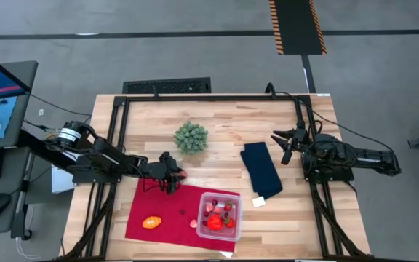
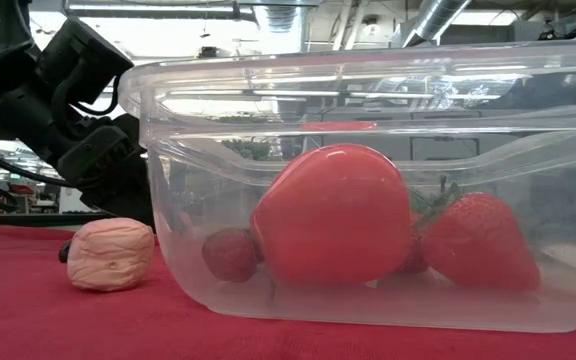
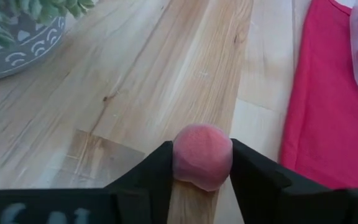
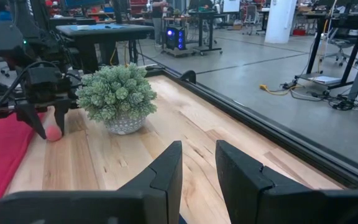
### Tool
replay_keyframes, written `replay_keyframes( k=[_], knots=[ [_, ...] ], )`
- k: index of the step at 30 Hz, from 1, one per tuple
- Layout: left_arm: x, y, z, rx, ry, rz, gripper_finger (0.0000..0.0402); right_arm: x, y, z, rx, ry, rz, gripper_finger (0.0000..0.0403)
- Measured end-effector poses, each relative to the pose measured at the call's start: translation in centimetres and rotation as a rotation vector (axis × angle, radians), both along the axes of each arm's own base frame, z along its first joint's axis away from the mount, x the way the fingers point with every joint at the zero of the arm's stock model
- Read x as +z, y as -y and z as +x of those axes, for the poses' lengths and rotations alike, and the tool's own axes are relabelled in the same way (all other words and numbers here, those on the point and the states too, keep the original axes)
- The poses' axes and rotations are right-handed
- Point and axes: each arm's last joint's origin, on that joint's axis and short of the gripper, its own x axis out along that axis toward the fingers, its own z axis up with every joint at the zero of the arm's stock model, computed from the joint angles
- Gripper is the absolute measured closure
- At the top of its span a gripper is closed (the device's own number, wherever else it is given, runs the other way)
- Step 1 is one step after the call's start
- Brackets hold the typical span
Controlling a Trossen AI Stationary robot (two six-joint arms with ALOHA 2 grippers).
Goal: Pick and placing Produce into tupperware
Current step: Put the top apricot into the transparent bin
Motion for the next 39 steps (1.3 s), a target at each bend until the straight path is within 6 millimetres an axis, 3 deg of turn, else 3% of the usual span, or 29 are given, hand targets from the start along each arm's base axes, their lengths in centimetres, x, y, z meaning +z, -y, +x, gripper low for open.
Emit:
replay_keyframes(
  k=[4, 19, 25, 33, 39],
  knots=[
    [0.1, 0.0, 0.1, 0.0, 0.019, -0.003, 0.0288, 0.0, 0.0, 0.0, 0.0, 0.0, 0.0, 0.0283],
    [1.7, 0.7, 1.2, -0.131, 0.171, -0.099, 0.0282, 0.0, 0.0, 0.0, 0.0, 0.0, 0.0, 0.0283],
    [3.3, 1.5, 3.0, -0.274, 0.231, -0.123, 0.0282, 0.0, 0.0, 0.0, 0.0, 0.0, 0.0, 0.0283],
    [5.8, 2.8, 5.9, -0.287, 0.222, -0.135, 0.0282, 0.0, 0.0, 0.0, 0.0, 0.0, 0.0, 0.0283],
    [8.2, 5.1, 7.7, -0.341, 0.202, -0.1, 0.0281, 0.0, 0.0, 0.0, 0.0, 0.0, 0.0, 0.0283]
  ],
)
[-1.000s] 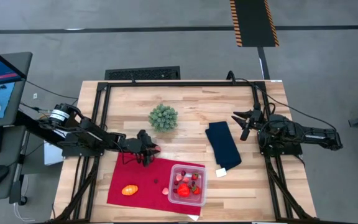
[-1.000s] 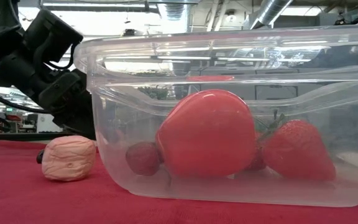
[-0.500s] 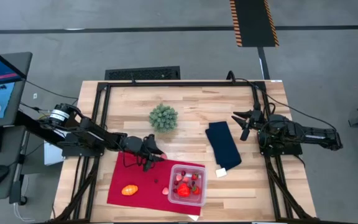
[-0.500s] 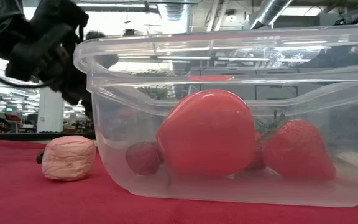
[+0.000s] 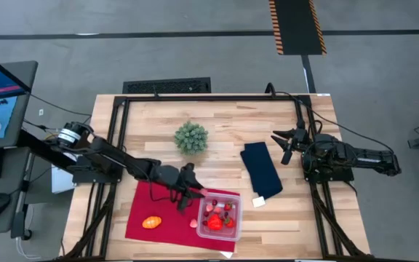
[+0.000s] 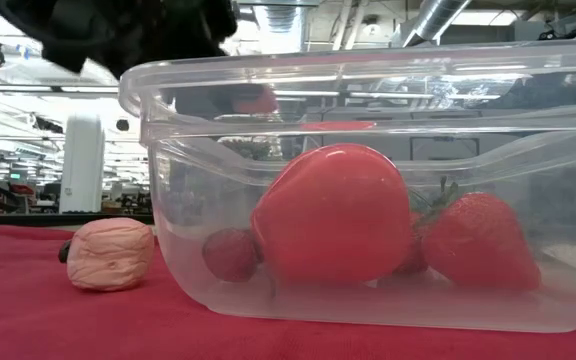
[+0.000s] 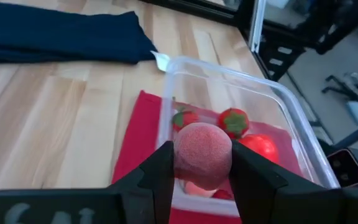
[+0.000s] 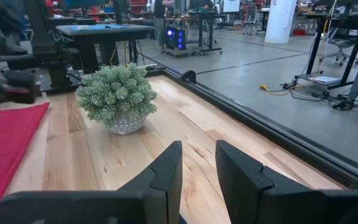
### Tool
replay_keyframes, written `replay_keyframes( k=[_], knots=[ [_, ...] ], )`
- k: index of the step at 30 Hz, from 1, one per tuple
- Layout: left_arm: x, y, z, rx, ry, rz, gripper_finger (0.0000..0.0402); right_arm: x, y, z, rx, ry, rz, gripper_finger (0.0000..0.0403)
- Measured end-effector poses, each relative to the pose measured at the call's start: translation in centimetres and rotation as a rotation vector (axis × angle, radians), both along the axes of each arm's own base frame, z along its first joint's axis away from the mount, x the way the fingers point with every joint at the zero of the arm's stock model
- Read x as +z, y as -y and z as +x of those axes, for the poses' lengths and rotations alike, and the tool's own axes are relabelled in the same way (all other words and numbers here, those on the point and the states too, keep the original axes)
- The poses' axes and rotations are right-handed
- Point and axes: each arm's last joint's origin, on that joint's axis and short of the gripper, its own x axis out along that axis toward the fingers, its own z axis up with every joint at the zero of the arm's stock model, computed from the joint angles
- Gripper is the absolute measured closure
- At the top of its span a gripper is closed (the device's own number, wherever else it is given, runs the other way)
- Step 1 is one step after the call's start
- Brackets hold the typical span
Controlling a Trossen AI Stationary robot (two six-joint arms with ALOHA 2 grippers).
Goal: Pick and placing Produce into tupperware
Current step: Put the top apricot into the transparent bin, then put the blueberry into the transparent bin
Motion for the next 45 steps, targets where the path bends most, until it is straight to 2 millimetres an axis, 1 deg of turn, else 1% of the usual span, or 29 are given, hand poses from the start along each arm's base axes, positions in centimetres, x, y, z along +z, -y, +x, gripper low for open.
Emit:
replay_keyframes(
  k=[5, 10, 14, 18, 20, 22, 25, 30, 35, 42, 45],
  knots=[
    [1.2, 2.4, 0.8, 0.016, 0.0, 0.051, 0.0281, 0.0, 0.0, 0.0, 0.0, 0.0, 0.0, 0.0283],
    [0.5, 4.2, 1.6, 0.009, -0.021, 0.082, 0.0281, 0.0, 0.0, 0.0, 0.0, -0.001, 0.0, 0.0283],
    [-0.5, 4.8, 2.9, 0.036, -0.058, 0.045, 0.0281, 0.0, 0.0, 0.0, 0.0, -0.002, 0.0, 0.0283],
    [-1.2, 5.4, 4.2, 0.056, -0.094, 0.053, 0.028, 0.0, 0.0, 0.0, 0.0, -0.003, 0.0, 0.0283],
    [-1.5, 5.6, 4.6, 0.049, -0.126, 0.066, 0.0275, 0.0, 0.0, 0.0, 0.0, -0.003, 0.0, 0.0283],
    [-1.4, 5.8, 4.7, 0.046, -0.138, 0.067, 0.0268, 0.0, 0.0, 0.0, 0.0, -0.003, 0.0, 0.0283],
    [-1.2, 6.1, 4.6, 0.092, -0.137, 0.065, 0.0252, 0.0, 0.0, 0.0, 0.0, -0.003, 0.0, 0.0283],
    [-1.3, 6.9, 4.1, 0.108, -0.123, 0.154, 0.0221, 0.0, 0.0, 0.0, 0.0, -0.003, 0.0, 0.0283],
    [-1.3, 7.0, 3.9, 0.15, -0.122, 0.191, 0.0195, 0.0, 0.0, 0.0, 0.0, -0.003, 0.0, 0.0283],
    [-1.1, 6.5, 3.7, 0.27, -0.119, 0.252, 0.0196, 0.0, 0.0, 0.0, 0.0, -0.003, 0.0, 0.0283],
    [0.0, 6.2, 3.2, 0.331, -0.115, 0.217, 0.0205, 0.0, 0.0, 0.0, 0.0, -0.003, 0.0, 0.0283]
  ],
)
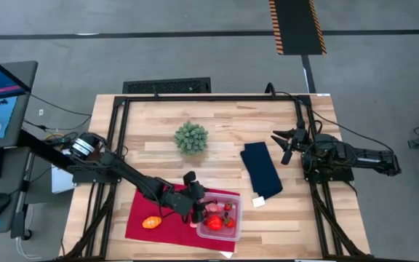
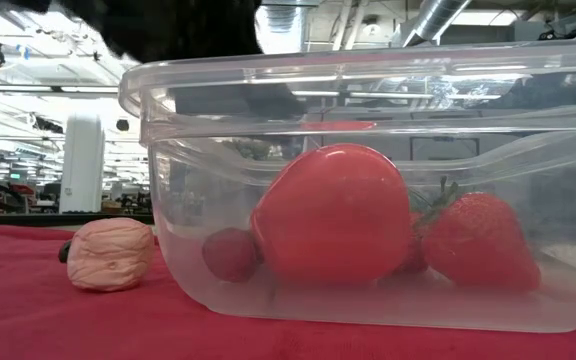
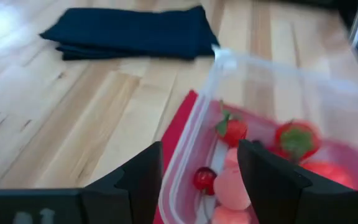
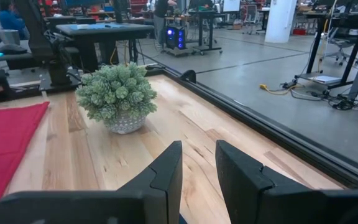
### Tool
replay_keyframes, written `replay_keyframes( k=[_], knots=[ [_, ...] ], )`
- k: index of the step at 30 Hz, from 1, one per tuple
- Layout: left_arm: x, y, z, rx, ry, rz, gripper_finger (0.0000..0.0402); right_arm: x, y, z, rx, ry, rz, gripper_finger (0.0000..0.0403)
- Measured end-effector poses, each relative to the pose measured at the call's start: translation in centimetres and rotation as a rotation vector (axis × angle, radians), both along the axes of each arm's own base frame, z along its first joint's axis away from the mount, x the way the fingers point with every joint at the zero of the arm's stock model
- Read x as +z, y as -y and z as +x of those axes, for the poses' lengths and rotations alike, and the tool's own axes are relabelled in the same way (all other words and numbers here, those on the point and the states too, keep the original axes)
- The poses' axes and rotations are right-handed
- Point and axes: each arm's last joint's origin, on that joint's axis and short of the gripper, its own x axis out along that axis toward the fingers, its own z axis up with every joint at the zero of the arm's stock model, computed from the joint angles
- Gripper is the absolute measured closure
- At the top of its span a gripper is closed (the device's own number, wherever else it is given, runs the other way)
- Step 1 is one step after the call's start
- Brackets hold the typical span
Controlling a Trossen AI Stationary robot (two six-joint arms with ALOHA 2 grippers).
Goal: Pick and placing Produce into tupperware
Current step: Put the blueberry into the transparent bin
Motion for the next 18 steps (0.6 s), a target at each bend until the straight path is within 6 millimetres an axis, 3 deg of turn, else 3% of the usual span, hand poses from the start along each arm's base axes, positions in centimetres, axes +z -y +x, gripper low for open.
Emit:
replay_keyframes(
  k=[9, 14, 18],
  knots=[
    [4.0, -1.6, -3.3, 0.05, -0.109, -0.037, 0.0245, 0.0, 0.0, 0.0, 0.0, 0.0, 0.0, 0.0283],
    [4.4, -2.3, -5.1, 0.071, -0.241, -0.096, 0.0272, 0.0, 0.0, 0.0, 0.0, 0.0, 0.0, 0.0283],
    [4.0, -1.7, -5.8, -0.054, -0.355, -0.12, 0.0291, 0.0, 0.0, 0.0, 0.0, 0.0, 0.0, 0.0283]
  ],
)
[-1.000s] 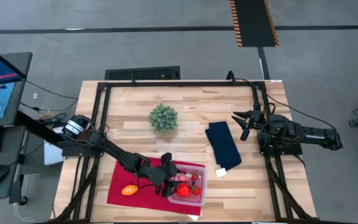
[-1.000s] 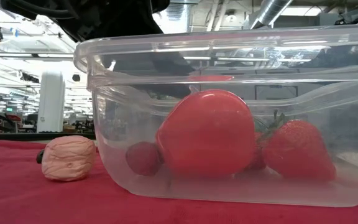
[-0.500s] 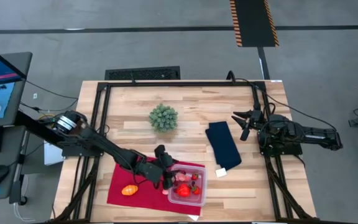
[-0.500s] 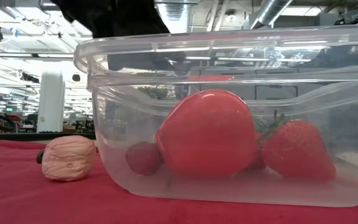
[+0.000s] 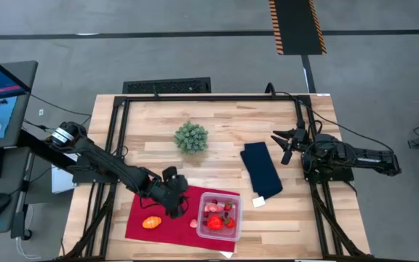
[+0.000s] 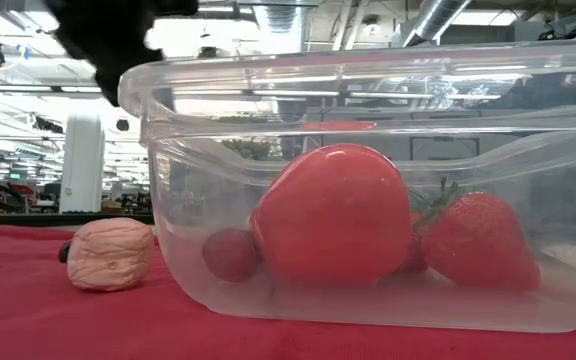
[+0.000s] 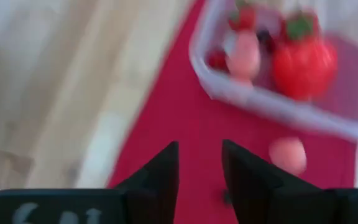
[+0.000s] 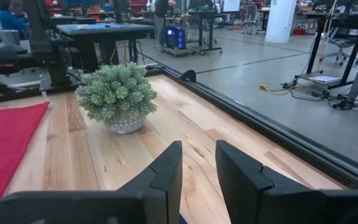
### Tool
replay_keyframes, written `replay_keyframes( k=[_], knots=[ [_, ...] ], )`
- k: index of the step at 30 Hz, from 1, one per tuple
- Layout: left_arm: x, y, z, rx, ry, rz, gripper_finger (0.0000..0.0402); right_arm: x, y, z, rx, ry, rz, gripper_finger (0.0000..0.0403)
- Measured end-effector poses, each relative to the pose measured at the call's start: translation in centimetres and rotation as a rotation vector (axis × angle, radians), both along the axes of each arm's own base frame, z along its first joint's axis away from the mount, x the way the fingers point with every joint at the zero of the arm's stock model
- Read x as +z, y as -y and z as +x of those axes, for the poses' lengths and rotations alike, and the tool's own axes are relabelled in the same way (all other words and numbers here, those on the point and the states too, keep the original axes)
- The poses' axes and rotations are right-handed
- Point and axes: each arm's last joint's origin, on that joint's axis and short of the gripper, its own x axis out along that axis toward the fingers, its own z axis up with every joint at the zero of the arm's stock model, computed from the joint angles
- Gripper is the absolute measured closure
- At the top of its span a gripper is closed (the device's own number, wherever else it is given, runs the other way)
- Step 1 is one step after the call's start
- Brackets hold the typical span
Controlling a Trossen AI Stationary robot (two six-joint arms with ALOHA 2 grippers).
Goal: Pick and placing Produce into tupperware
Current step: Put the blueberry into the transparent bin
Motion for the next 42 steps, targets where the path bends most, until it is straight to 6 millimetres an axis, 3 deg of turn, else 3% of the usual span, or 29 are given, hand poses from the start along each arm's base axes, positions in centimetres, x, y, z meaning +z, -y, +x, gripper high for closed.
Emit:
replay_keyframes(
  k=[11, 18, 22, 42],
  knots=[
    [-2.4, 0.4, -0.4, 0.029, -0.175, -0.079, 0.0339, 0.0, 0.0, 0.0, 0.0, -0.001, 0.0, 0.0283],
    [-4.8, 0.7, 0.1, 0.03, -0.243, -0.03, 0.0351, -0.1, 0.0, 0.1, 0.0, -0.009, 0.001, 0.0283],
    [-5.5, 1.1, 0.6, 0.009, -0.247, -0.093, 0.0351, -0.1, 0.0, 0.1, 0.001, -0.009, 0.001, 0.0283],
    [-5.4, 2.8, 0.4, 0.077, -0.2, -0.18, 0.0343, -0.1, 0.0, 0.0, 0.001, -0.008, 0.001, 0.0283]
  ],
)
